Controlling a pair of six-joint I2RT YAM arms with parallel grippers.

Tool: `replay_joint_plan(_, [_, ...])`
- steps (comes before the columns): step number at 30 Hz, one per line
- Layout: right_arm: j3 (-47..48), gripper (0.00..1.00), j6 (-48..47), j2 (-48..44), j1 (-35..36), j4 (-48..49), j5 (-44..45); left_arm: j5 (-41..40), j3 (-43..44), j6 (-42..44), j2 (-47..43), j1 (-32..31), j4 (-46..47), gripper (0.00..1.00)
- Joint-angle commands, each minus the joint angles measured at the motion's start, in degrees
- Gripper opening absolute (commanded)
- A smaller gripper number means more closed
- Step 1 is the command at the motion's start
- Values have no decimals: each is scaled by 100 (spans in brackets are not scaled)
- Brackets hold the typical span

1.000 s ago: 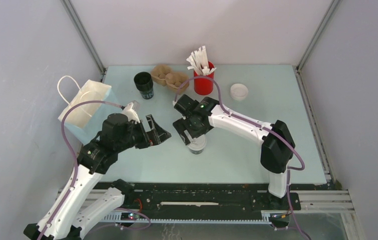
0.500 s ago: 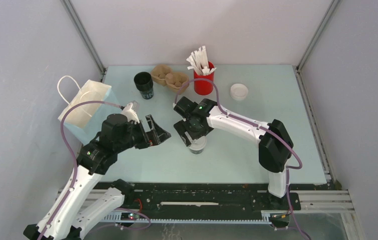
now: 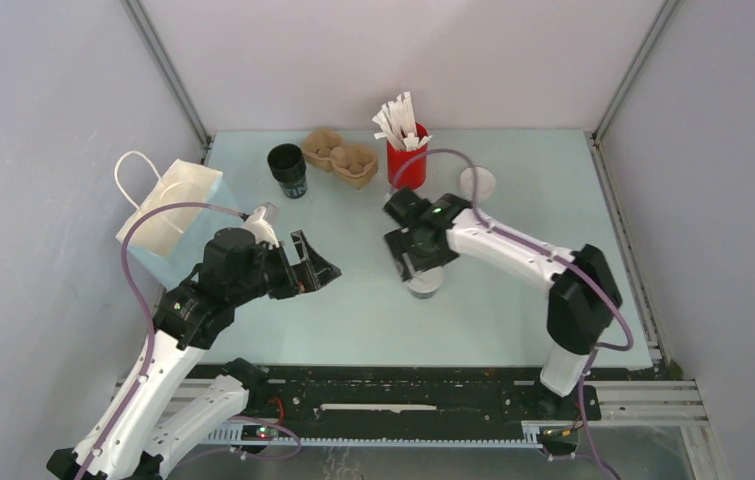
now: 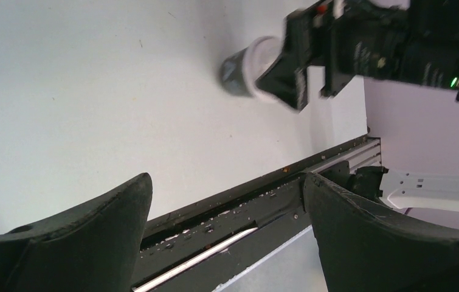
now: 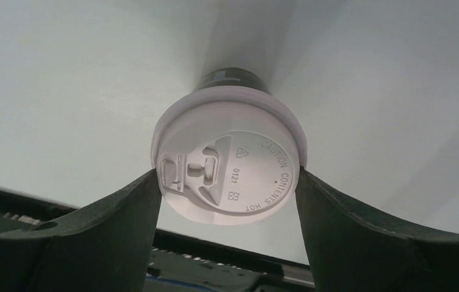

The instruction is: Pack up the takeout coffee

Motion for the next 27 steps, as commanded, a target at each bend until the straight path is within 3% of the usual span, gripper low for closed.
replay_joint_plan(1, [-653,84,189,-892,-1246,158,635,54,-21,130,-47,20,28,100])
replay_joint_plan(7, [-1002,84,-248,-1320,-3978,506,754,62,43,184,-70,20,-57,100])
replay_joint_plan(12, [-617,85,-473,-1007,-5362,692,362,82,132,200,-55,20,-141,100])
replay_joint_plan(22, [-386,88,-433,-556,-5818,638,83,-203,469,360,198,24,-329,100])
replay_joint_plan(27, [-430,89,-414,-511,-5824,611,-85,-843,1281,466,810,195,-613,100])
